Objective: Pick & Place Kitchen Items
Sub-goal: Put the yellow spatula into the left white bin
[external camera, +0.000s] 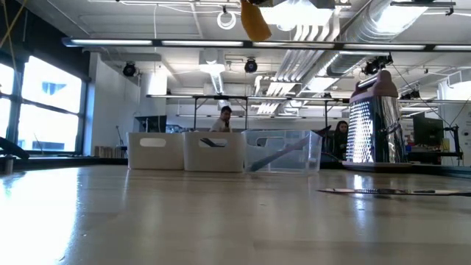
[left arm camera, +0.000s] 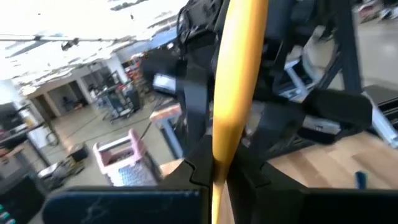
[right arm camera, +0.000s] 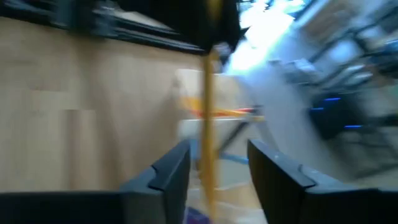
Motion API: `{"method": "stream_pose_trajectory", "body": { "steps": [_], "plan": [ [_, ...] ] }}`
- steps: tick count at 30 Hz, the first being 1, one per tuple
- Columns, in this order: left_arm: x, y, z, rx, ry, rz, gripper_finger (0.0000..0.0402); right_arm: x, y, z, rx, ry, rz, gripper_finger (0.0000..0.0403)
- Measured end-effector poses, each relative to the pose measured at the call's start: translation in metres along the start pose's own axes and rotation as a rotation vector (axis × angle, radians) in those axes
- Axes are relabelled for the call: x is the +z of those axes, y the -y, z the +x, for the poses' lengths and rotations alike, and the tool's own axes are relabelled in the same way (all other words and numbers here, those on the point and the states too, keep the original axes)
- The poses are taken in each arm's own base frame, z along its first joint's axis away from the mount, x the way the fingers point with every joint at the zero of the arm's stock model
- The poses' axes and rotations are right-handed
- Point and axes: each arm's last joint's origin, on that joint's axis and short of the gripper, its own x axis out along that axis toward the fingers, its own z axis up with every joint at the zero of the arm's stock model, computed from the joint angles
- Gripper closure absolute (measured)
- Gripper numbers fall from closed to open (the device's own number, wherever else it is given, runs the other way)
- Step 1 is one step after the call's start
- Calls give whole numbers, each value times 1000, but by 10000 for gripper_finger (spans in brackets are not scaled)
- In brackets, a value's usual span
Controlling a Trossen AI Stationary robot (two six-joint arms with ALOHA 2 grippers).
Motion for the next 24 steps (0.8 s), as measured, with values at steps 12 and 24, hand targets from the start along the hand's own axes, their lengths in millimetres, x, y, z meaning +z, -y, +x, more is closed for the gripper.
{"method": "stream_pose_trajectory", "body": {
  "steps": [12, 24],
  "plan": [
    [29, -26, -20, 370, -383, 11, 388, -2, -9, -43, -684, -6, -206, 161],
    [27, -122, -74, 762, -863, -300, 388, -35, 22, -49, -552, -53, 48, 172]
  ]
}}
